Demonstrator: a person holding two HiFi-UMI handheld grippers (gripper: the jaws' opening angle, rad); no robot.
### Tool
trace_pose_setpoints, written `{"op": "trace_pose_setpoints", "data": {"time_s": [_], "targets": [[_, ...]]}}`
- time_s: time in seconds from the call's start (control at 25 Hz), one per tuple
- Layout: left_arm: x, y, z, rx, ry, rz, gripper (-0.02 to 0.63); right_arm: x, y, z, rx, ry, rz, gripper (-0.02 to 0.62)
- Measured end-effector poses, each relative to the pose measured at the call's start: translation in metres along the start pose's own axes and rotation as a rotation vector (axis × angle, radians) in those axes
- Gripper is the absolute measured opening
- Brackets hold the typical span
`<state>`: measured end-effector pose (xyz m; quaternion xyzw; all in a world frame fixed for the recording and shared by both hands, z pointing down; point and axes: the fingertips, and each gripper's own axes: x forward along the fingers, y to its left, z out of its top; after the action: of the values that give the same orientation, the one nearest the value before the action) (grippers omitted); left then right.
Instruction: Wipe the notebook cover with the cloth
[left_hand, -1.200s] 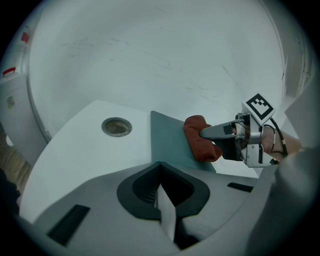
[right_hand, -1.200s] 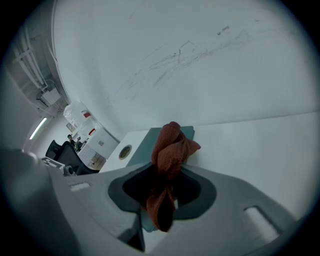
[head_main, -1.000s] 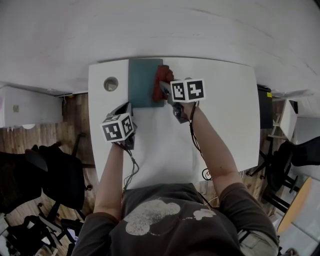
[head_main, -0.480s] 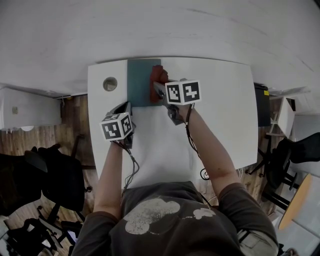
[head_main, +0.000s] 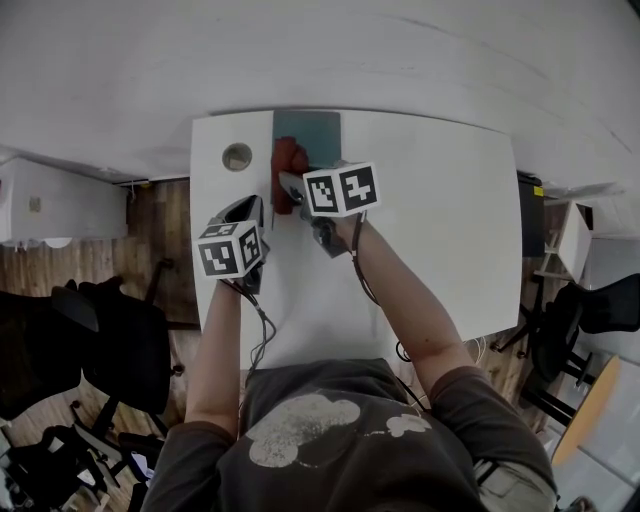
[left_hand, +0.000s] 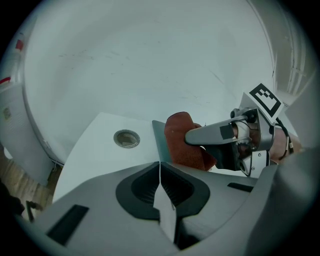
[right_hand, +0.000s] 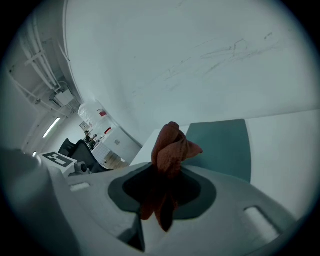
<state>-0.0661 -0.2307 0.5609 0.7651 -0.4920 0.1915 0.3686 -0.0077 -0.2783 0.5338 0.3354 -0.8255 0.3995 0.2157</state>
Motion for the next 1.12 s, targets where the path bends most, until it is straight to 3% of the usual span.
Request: {"op": "trace_pose_setpoints", "data": {"time_s": [0.24, 1.12], "targets": [[-0.012, 0.013, -0.014, -0.036, 0.020, 0.004, 0.000, 0.020, 0.011, -0.025, -0.019, 0.053, -0.020, 0.109], [-0.016, -0.007, -0.032, -0.022, 0.065, -0.055, 0.000, -0.023, -0.031, -0.045, 0.036, 0.018, -0.108, 0.109]]}}
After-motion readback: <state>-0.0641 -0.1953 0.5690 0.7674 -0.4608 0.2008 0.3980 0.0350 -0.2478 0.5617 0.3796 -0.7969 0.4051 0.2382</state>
